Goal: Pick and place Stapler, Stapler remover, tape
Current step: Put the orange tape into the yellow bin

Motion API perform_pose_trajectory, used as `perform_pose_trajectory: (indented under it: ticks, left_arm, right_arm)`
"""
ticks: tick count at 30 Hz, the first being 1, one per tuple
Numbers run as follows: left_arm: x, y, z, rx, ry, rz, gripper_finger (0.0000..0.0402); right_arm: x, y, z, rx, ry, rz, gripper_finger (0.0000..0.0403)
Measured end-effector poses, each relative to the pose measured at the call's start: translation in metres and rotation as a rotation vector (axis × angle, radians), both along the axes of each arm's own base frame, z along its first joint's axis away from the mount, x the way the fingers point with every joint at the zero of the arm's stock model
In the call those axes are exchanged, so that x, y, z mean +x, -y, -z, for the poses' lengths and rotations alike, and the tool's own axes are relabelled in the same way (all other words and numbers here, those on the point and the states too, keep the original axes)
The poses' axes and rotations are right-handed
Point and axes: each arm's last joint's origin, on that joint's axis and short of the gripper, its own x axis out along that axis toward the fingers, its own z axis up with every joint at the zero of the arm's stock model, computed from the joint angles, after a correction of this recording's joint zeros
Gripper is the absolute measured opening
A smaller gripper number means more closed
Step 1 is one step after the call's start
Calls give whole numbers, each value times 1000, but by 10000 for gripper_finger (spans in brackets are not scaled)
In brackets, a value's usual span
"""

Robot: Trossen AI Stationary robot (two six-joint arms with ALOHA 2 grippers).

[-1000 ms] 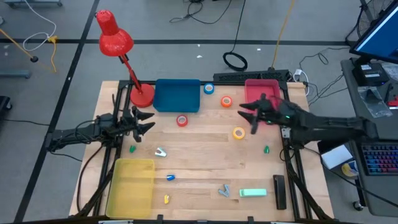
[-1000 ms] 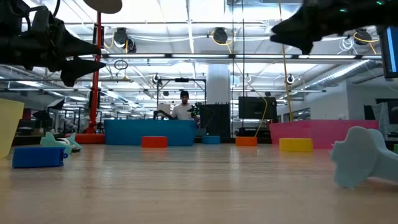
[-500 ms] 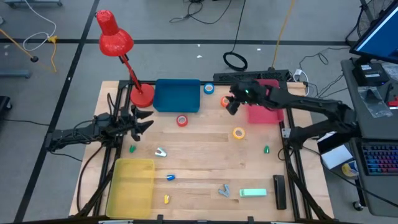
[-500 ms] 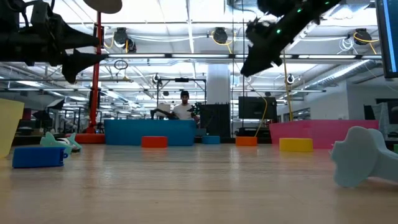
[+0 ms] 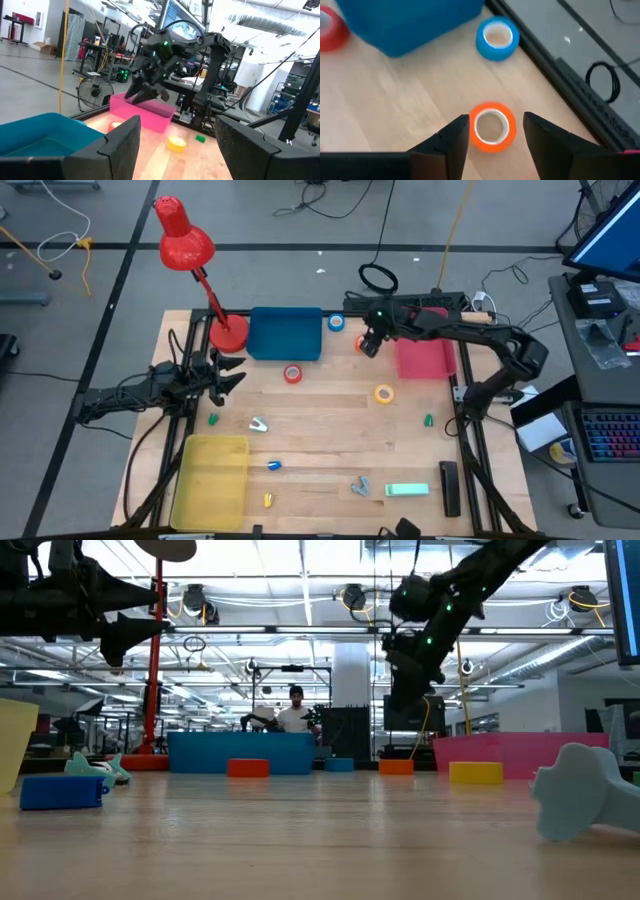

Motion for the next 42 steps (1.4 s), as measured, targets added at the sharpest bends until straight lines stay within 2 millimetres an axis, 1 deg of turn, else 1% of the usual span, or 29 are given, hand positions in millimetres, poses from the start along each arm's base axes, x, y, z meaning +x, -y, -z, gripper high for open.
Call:
perform_pose_trajectory:
  ticks: [5,10,14,19,21,26,32,39,42]
  left_arm:
    - [0,0,-2,2,19,-1,255]
    - [-2,0,-8,12,88,-2,255]
    - [-3,0,-12,17,123,-2,255]
    - [-3,0,-13,20,133,-3,255]
    - [-3,0,-13,20,136,-2,255]
    - [-3,0,-13,1,144,3,255]
    - [-4,0,-13,4,148,2,255]
    - [-4,0,-14,4,149,-8,255]
    - [-4,0,-14,-2,150,-30,255]
  right_arm:
    - [-2,12,6,-3,3,36,223]
    - [-4,24,5,-29,41,67,240]
    - [-4,31,10,-35,44,77,243]
    - [4,40,19,-28,-1,58,244]
    - [10,45,19,-46,-1,42,246]
    - [15,53,18,-47,-16,32,251]
    - [12,58,22,-17,-80,24,252]
    - [12,60,30,39,-83,0,252]
    - [11,61,30,50,-74,-7,252]
